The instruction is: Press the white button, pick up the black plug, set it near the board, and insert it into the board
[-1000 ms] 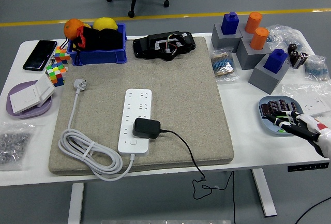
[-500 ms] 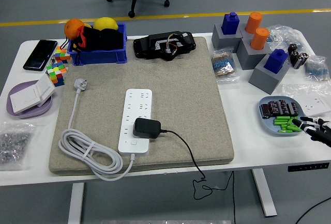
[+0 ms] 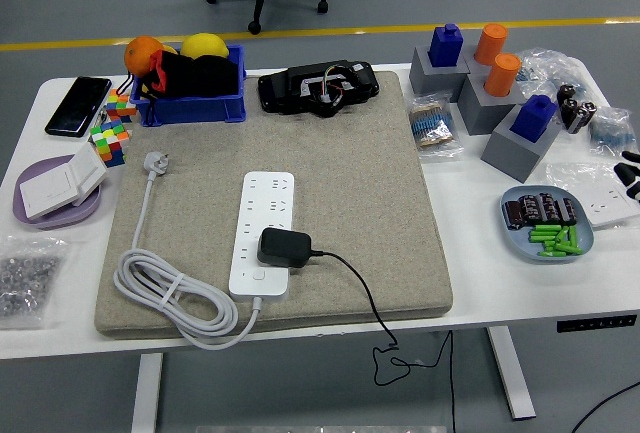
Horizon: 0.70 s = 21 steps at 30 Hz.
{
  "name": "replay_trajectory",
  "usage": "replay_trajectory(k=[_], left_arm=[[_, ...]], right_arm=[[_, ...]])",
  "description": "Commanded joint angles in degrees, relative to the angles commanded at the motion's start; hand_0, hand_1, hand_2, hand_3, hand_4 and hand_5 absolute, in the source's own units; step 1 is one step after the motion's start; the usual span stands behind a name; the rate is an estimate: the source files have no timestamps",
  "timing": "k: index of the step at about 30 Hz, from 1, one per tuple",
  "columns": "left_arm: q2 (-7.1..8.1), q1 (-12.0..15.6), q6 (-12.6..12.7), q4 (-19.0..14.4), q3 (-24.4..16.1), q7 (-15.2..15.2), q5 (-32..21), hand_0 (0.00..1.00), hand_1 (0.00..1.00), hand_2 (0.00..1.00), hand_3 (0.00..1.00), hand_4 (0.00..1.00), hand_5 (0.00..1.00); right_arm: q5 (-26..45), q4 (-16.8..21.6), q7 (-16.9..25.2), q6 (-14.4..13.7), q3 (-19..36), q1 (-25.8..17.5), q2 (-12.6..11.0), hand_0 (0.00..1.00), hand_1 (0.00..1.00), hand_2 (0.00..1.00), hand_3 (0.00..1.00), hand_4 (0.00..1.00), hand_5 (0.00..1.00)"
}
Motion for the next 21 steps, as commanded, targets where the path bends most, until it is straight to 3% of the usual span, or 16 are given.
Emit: replay_trajectory(k=[2, 3, 9, 14, 20, 21], left_arm=[[0.12, -0.1, 0.1, 0.0, -0.5, -0.1, 0.0, 0.653, 0.641, 0.635, 0.675, 0.528, 0.092], [0.18, -0.1, 0.1, 0.0, -0.9, 0.0, 0.5, 0.653, 0.643, 0.635, 0.675, 0.528, 0.094], [-0.44, 0.5, 0.7, 0.0, -5.2, 1.0, 3.5, 0.653, 0.641, 0.635, 0.675, 0.530, 0.097], [-1.28, 0.1, 0.6, 0.0, -7.3, 2.3, 6.4, 0.653, 0.641, 0.635, 0.675, 0.530, 0.097], [-0.85, -1.5, 0.3, 0.0, -2.5, 0.9, 1.7, 0.653, 0.642, 0.635, 0.676, 0.533, 0.101], [-0.77, -1.7, 0.3, 0.0, -2.6, 0.9, 1.7, 0.653, 0.641, 0.635, 0.676, 0.533, 0.101]], right_arm=[[-0.2, 0.0, 0.0, -0.3, 0.4, -0.2, 0.2, 0.916, 0.913, 0.864, 0.876, 0.893, 0.599], [-0.4, 0.0, -0.1, -0.5, 0.3, -0.2, 0.2, 0.913, 0.907, 0.864, 0.889, 0.891, 0.540], [-0.3, 0.0, -0.4, -0.6, -2.6, 1.4, 1.1, 0.912, 0.905, 0.861, 0.886, 0.879, 0.538], [-0.2, 0.0, -0.5, -0.4, -6.3, 3.7, 0.0, 0.912, 0.905, 0.861, 0.886, 0.879, 0.538], [-0.1, 0.0, 2.0, -1.5, -7.6, 5.5, 0.4, 0.912, 0.903, 0.862, 0.885, 0.885, 0.557], [0.0, 0.0, 3.0, -1.8, -7.7, 5.6, 0.5, 0.910, 0.901, 0.864, 0.886, 0.891, 0.597]])
